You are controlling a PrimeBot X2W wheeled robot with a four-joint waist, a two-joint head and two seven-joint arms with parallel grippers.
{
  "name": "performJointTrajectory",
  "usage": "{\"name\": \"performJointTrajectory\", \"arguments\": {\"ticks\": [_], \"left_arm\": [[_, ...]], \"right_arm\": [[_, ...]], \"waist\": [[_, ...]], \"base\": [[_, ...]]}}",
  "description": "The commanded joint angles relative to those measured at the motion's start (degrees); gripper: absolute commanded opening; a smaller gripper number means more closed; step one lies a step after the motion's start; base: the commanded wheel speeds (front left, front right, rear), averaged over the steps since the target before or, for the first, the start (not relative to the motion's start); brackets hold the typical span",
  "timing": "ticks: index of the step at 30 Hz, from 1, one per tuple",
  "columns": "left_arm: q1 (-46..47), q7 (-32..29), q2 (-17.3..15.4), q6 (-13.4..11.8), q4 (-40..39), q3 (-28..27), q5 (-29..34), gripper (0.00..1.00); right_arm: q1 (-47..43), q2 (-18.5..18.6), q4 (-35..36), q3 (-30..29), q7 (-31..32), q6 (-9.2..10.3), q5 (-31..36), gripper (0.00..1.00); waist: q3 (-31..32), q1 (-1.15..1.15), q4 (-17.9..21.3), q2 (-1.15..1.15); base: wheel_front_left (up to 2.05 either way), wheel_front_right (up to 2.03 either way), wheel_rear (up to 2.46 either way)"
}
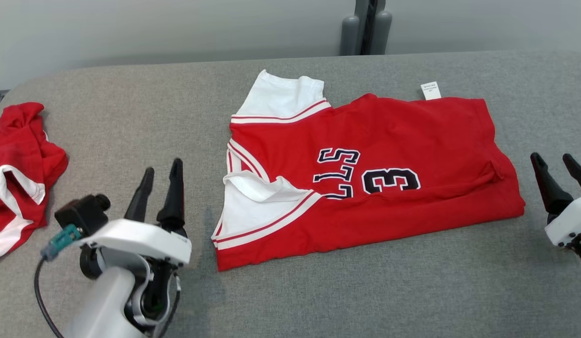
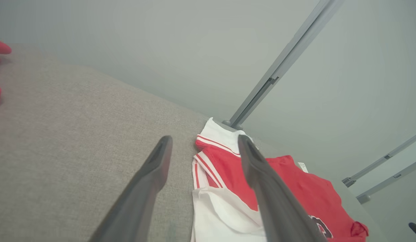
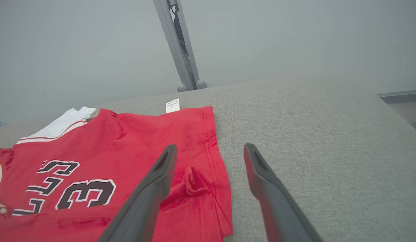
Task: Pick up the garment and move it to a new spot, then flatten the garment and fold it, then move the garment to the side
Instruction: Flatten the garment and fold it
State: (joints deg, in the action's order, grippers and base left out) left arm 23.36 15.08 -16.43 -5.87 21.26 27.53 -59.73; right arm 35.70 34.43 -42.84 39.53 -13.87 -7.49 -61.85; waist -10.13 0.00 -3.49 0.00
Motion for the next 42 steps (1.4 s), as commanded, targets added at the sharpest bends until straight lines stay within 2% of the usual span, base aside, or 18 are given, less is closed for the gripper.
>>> {"name": "performJointTrajectory", "arguments": {"ticks": [1,3,9,16,29,33,36,37,38,39,42], "left_arm": [[-0.6,0.0,0.0,0.2,-0.3,-0.8,0.9,1.00],[-6.1,0.0,3.6,1.1,-1.1,-3.9,5.6,1.00],[-11.6,0.0,7.6,2.6,2.0,-3.6,11.2,1.00],[-11.1,-0.6,9.1,0.2,8.9,-1.2,13.5,1.00],[-8.1,-4.6,10.7,0.7,16.7,0.1,11.8,1.00],[-7.6,-5.3,10.7,-0.5,18.6,0.4,12.1,1.00],[-7.5,-6.5,10.7,-0.3,20.1,1.2,12.5,1.00],[-7.5,-6.8,10.8,0.3,20.3,1.5,12.3,0.84],[-7.4,-7.0,10.9,0.8,20.4,1.7,12.2,0.27],[-7.3,-6.7,11.0,1.2,20.3,1.9,12.2,0.00],[-6.8,-5.8,10.8,1.6,19.9,2.0,12.6,0.00]], "right_arm": [[-0.9,-0.2,0.0,-0.2,-0.6,0.00,0.9,1.00],[-3.4,-2.1,-0.1,-3.6,-1.4,0.00,4.8,1.00],[-10.3,-7.6,3.7,-15.6,-1.3,0.00,14.5,1.00],[-15.1,-12.4,7.3,-23.8,-1.3,0.00,22.5,1.00],[-16.4,-15.3,8.8,-27.4,-1.3,0.01,26.4,1.00],[-16.2,-15.5,9.0,-27.8,-1.3,0.00,26.6,1.00],[-16.2,-15.6,9.2,-27.9,-1.3,0.00,26.7,1.00],[-16.2,-15.6,9.3,-27.9,-1.3,0.01,26.7,1.00],[-16.3,-15.7,9.3,-28.0,-1.3,0.01,26.7,1.00],[-16.3,-15.7,9.4,-28.0,-1.3,0.00,26.6,1.00],[-16.5,-15.8,9.1,-28.3,-1.3,0.01,26.3,1.00]], "waist": [[0.8,0.00,0.4,0.00],[1.8,0.00,1.0,0.00],[2.6,0.00,2.1,0.00],[2.1,0.00,3.0,0.00],[1.3,0.00,4.0,0.00],[1.1,0.00,4.1,0.00],[1.0,0.00,4.0,0.00],[1.0,0.00,4.0,0.00],[1.0,0.00,4.0,0.00],[1.0,0.00,4.0,0.00],[1.0,0.00,3.9,0.00]], "base": [[0.00,0.00,0.00],[0.00,0.00,0.00],[0.00,0.00,0.00],[0.00,0.00,0.00],[0.00,0.00,0.00],[0.00,0.00,0.00],[0.00,0.00,0.00],[0.00,0.00,0.00],[0.00,0.00,0.00],[0.00,0.00,0.00],[0.00,0.00,0.00]]}}
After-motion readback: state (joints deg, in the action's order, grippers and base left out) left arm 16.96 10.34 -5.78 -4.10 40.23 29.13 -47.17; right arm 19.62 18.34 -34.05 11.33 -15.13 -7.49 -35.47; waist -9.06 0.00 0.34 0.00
